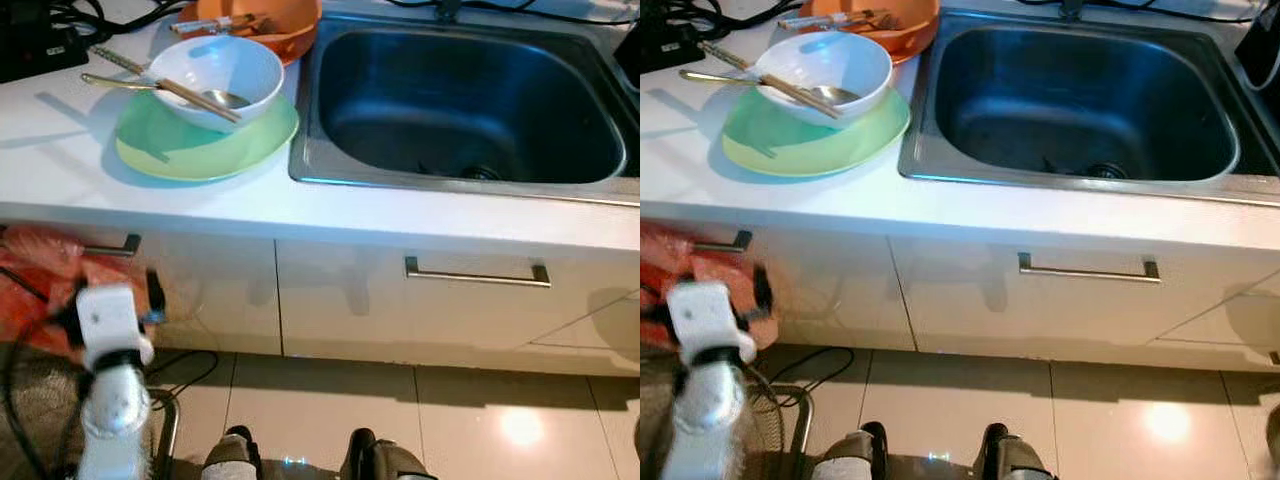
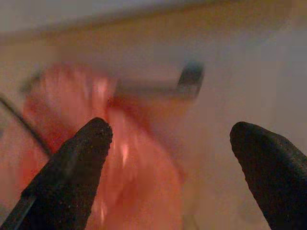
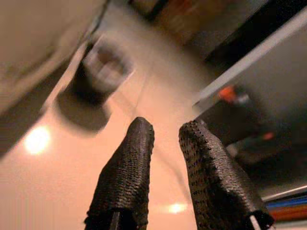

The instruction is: Kitchen organization

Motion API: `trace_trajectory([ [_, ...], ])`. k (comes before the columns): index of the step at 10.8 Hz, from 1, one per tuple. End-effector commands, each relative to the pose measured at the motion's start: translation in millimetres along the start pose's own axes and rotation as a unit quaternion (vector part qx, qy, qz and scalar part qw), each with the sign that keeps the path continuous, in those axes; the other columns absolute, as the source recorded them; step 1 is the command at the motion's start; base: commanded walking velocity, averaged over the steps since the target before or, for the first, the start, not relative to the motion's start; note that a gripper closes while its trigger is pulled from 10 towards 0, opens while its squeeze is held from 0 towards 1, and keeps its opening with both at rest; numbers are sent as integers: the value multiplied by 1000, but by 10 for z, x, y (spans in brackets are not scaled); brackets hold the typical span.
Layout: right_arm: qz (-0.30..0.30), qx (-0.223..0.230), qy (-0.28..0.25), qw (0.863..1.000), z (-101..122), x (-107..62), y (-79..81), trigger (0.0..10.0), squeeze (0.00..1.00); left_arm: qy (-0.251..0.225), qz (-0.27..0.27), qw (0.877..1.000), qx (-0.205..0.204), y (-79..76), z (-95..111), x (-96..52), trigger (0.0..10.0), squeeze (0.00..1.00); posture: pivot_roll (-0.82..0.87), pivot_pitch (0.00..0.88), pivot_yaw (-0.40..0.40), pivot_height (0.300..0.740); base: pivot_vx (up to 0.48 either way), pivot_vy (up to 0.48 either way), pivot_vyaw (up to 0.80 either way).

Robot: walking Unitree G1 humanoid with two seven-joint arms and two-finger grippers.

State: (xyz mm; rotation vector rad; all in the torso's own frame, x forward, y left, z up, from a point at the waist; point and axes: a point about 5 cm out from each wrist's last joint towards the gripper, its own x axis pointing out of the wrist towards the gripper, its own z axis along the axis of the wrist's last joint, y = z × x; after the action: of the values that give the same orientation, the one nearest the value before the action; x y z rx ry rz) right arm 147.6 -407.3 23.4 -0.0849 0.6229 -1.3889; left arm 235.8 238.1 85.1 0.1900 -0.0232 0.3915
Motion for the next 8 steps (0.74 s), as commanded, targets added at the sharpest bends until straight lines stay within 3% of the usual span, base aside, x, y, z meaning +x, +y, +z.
trace_trajectory([
  [1, 52, -25, 46, 997, -188, -40, 95, 10000, 0, 46, -1, 999, -14, -7, -180, -43, 10000, 0, 148, 227, -47, 740, 0, 0, 0],
  [3, 172, -74, 95, 978, -466, -252, 402, 10000, 0, 96, -41, 994, -23, -144, -412, -99, 10000, 0, 145, 219, -45, 740, 0, 0, 0],
  [4, 225, -111, 105, 962, -563, -350, 522, 10000, 0, 117, -77, 990, -30, -252, -491, -122, 10000, 0, 150, 213, -46, 740, 0, 0, 0],
  [5, 290, -150, 115, 938, -660, -477, 655, 10000, 0, 137, -116, 983, -36, -358, -571, -149, 10000, 0, 149, 210, -43, 740, 0, 0, 0],
  [6, 372, -242, 89, 892, -773, -669, 822, 10000, 0, 160, -142, 976, -42, -462, -676, -180, 10000, 0, 150, 201, -37, 740, 0, 0, 0],
  [7, 410, -239, 84, 876, -788, -757, 907, 10000, 0, 173, -154, 972, -42, -498, -741, -197, 10000, 0, 149, 197, -36, 740, 0, 0, 0],
  [8, 525, -284, 17, 802, -781, -1019, 1127, 10000, 0, 217, -192, 956, -50, -589, -902, -271, 10000, 0, 152, 189, -34, 740, 0, 0, 0],
])
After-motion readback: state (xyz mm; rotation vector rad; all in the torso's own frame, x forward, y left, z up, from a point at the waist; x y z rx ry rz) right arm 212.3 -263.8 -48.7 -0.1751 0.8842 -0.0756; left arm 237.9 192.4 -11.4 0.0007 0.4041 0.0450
